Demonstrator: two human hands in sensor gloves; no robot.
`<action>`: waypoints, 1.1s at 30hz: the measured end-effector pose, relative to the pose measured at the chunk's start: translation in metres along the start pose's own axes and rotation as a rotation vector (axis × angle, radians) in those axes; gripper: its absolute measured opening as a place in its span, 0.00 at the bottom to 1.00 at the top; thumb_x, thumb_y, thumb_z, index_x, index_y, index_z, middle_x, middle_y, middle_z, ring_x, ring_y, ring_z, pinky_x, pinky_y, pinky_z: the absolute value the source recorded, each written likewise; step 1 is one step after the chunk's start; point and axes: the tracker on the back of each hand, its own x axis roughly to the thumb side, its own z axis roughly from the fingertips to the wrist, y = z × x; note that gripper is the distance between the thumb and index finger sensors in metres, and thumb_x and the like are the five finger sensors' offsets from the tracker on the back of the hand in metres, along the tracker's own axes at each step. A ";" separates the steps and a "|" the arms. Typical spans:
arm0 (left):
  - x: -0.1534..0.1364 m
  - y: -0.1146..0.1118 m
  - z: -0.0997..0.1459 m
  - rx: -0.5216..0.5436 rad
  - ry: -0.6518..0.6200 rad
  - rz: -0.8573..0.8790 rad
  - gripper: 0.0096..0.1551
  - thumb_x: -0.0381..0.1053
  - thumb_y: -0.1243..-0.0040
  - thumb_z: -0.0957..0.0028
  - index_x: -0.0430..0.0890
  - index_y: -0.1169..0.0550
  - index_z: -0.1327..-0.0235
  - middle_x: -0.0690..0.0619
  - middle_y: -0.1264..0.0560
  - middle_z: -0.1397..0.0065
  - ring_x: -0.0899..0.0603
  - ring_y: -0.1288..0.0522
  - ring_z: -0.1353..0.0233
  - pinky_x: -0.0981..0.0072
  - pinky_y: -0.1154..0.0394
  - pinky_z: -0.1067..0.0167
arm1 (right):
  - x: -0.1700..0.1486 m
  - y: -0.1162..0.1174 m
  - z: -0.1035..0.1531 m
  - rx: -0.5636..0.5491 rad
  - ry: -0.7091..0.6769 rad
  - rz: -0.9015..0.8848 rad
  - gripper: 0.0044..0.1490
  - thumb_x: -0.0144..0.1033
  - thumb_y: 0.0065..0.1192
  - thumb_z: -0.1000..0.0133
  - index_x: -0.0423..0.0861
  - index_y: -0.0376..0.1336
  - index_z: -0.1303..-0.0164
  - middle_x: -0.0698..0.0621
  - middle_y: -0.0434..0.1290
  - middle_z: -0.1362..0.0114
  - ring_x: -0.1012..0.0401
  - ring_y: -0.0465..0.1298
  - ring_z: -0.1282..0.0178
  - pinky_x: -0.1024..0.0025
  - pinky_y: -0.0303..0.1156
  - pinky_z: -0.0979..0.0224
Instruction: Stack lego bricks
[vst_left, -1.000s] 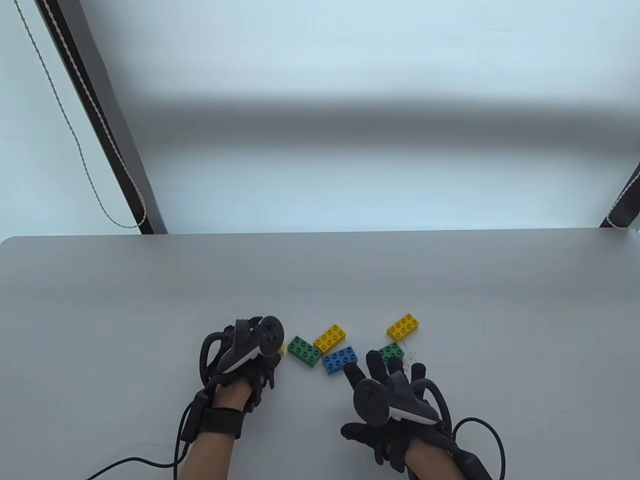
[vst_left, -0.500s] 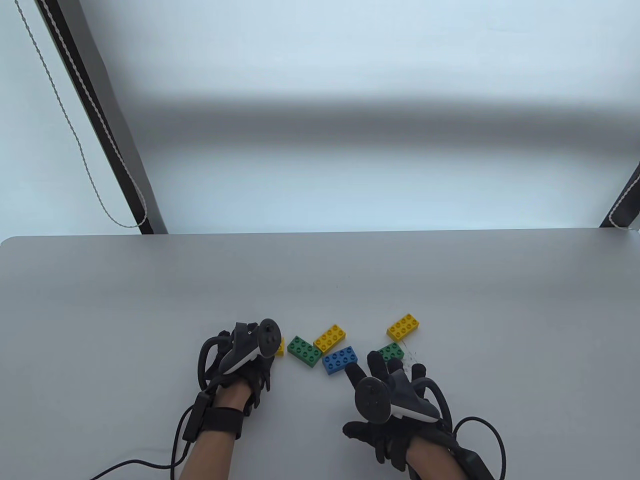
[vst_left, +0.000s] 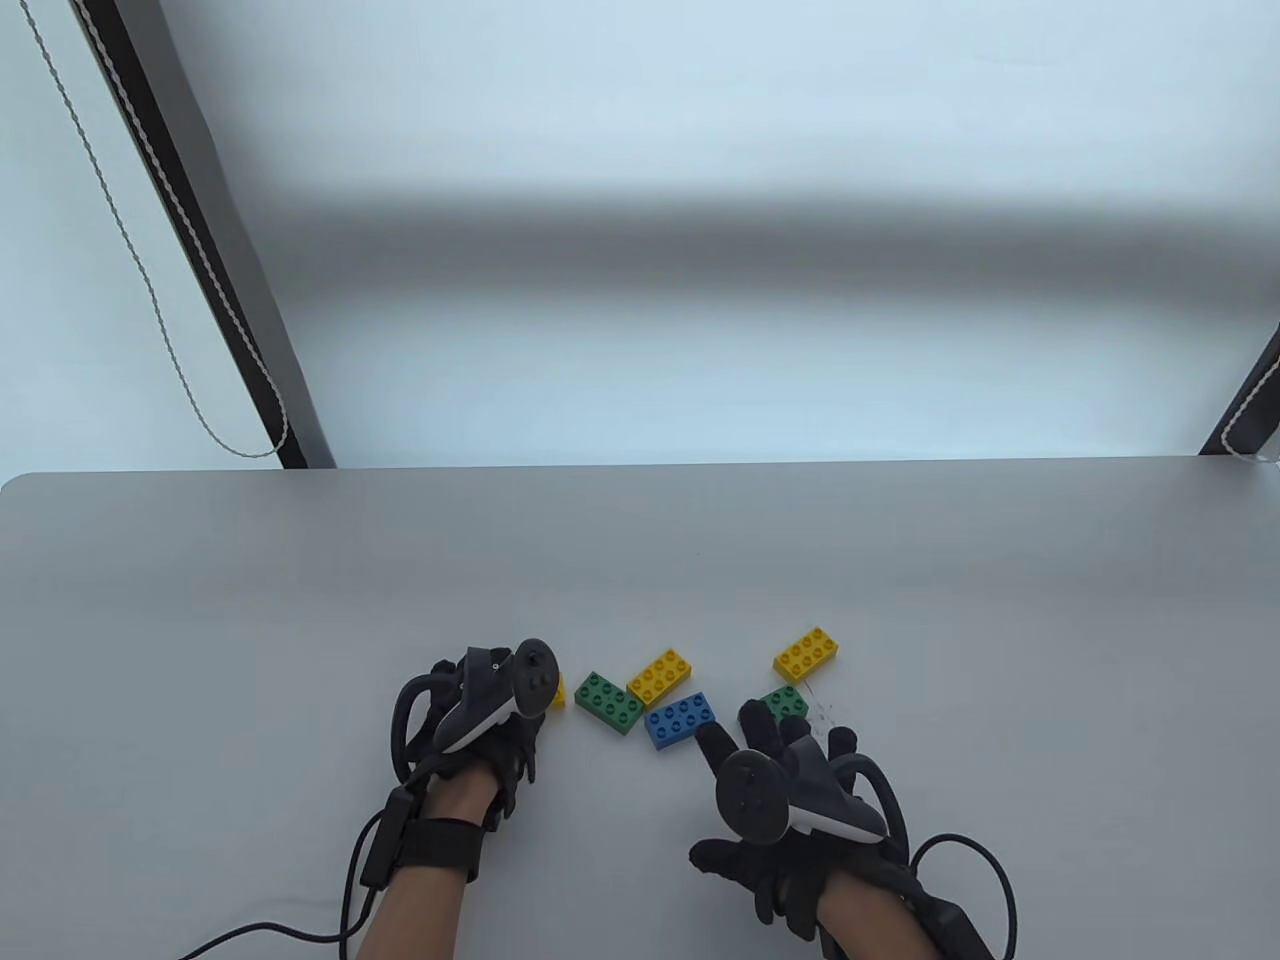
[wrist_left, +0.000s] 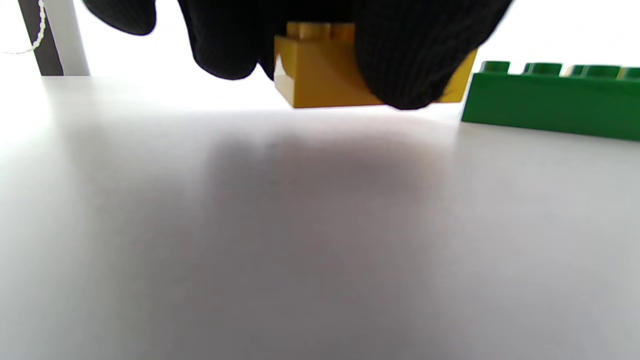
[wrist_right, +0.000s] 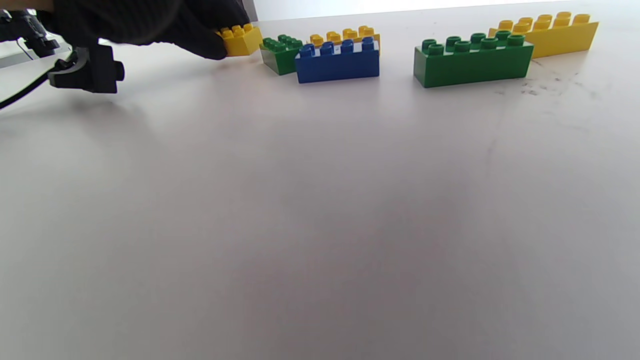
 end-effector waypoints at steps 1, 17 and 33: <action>0.000 0.002 0.002 0.007 -0.002 0.001 0.38 0.56 0.33 0.58 0.52 0.33 0.33 0.50 0.31 0.26 0.40 0.34 0.25 0.33 0.40 0.29 | 0.000 0.000 0.000 -0.001 -0.001 0.001 0.67 0.68 0.54 0.55 0.49 0.22 0.28 0.30 0.27 0.22 0.24 0.39 0.24 0.15 0.31 0.39; 0.018 0.027 0.055 0.086 -0.075 -0.039 0.39 0.57 0.29 0.63 0.52 0.29 0.36 0.50 0.26 0.29 0.40 0.28 0.29 0.34 0.34 0.32 | -0.001 0.001 0.000 0.000 -0.002 -0.004 0.67 0.68 0.54 0.55 0.49 0.22 0.28 0.30 0.28 0.22 0.24 0.39 0.24 0.15 0.31 0.39; 0.055 0.013 0.093 0.021 -0.195 -0.018 0.39 0.58 0.27 0.65 0.53 0.27 0.37 0.51 0.23 0.31 0.41 0.25 0.31 0.36 0.31 0.33 | -0.002 0.006 -0.002 0.025 0.002 -0.003 0.66 0.68 0.54 0.55 0.49 0.23 0.28 0.30 0.28 0.22 0.24 0.40 0.24 0.15 0.31 0.39</action>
